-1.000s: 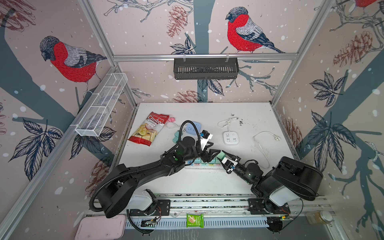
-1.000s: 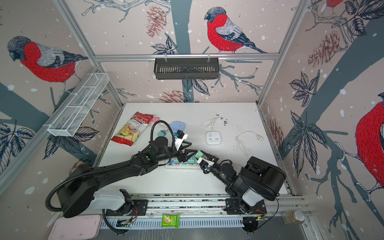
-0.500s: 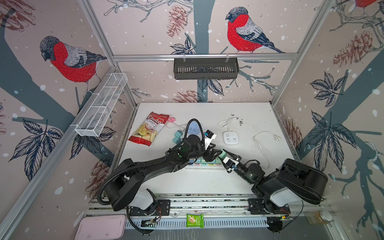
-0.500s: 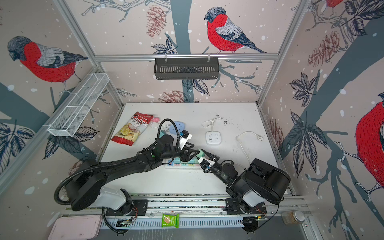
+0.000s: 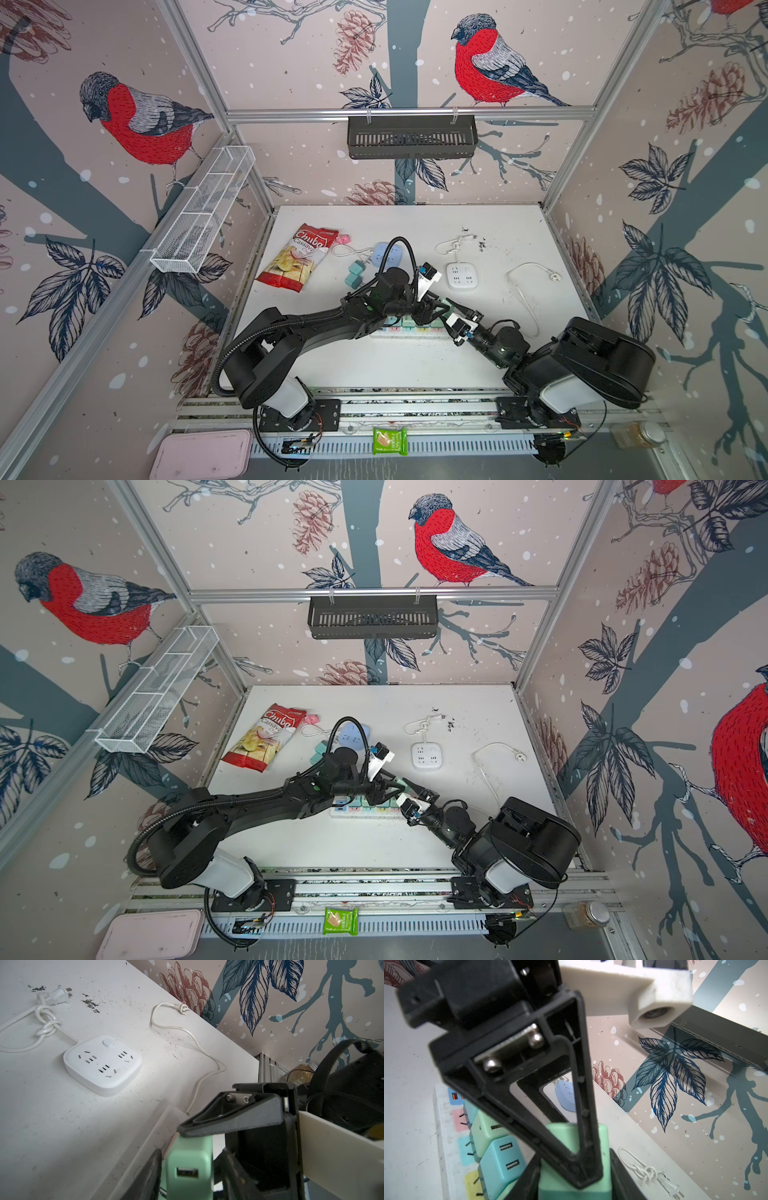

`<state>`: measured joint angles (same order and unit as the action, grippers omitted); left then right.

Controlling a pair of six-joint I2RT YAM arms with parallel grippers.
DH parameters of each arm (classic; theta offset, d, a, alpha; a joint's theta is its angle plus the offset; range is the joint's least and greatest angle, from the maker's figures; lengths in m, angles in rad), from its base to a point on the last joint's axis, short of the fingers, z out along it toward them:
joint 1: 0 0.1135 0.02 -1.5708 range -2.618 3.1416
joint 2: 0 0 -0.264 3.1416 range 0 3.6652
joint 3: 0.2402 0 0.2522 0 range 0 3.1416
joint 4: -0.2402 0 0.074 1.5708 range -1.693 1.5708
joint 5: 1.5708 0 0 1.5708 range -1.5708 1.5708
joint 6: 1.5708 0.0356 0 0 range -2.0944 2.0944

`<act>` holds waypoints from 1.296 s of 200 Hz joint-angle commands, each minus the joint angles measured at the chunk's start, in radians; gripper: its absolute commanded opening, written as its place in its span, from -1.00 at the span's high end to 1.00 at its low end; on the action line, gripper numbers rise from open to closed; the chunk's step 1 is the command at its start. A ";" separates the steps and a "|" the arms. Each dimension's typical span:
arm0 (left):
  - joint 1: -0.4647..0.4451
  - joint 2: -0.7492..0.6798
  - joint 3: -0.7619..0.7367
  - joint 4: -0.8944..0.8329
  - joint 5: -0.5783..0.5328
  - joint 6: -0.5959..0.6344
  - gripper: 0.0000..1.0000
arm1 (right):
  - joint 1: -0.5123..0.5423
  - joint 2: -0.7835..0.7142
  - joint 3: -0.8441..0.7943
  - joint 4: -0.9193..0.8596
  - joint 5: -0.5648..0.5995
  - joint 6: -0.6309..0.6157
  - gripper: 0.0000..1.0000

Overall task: Insert the plug
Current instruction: 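Close the left gripper on the green adapter while the right gripper opens and withdraws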

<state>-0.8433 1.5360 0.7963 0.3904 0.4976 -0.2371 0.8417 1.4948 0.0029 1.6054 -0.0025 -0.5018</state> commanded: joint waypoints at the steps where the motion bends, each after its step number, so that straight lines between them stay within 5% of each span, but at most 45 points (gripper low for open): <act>1: -0.005 0.003 0.011 -0.007 0.041 0.007 0.20 | 0.001 0.007 -0.024 0.262 0.004 -0.013 0.94; 77: -0.032 0.074 0.019 0.059 0.123 0.030 0.59 | 0.005 0.004 -0.033 0.261 0.023 -0.026 0.86; 111: -0.040 0.087 0.018 0.089 0.159 0.048 0.79 | 0.004 0.024 -0.021 0.262 0.024 -0.029 0.68; 139: -0.041 0.078 0.007 0.112 0.178 0.048 0.94 | 0.004 0.031 -0.014 0.262 0.058 -0.025 -0.13; 142: -0.042 0.075 0.006 0.115 0.179 0.048 0.95 | 0.005 0.032 -0.015 0.262 0.062 -0.026 -0.40; 145: -0.042 0.073 0.003 0.118 0.178 0.047 0.95 | 0.005 0.031 -0.014 0.262 0.067 -0.023 -0.91; 148: -0.042 0.069 0.001 0.121 0.179 0.047 0.96 | 0.005 0.031 -0.014 0.261 0.072 -0.023 -1.00; 218: -0.042 -0.097 -0.092 0.132 0.039 0.085 1.00 | 0.001 -0.018 -0.030 0.260 0.111 0.018 -0.99; 259: -0.040 -0.189 -0.144 0.117 -0.165 0.112 1.00 | -0.034 -0.053 -0.041 0.260 0.122 0.086 -0.99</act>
<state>-0.8864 1.3869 0.6746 0.4808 0.4816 -0.1577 0.8249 1.4631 0.0025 1.6093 0.0982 -0.4793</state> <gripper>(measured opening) 0.297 0.995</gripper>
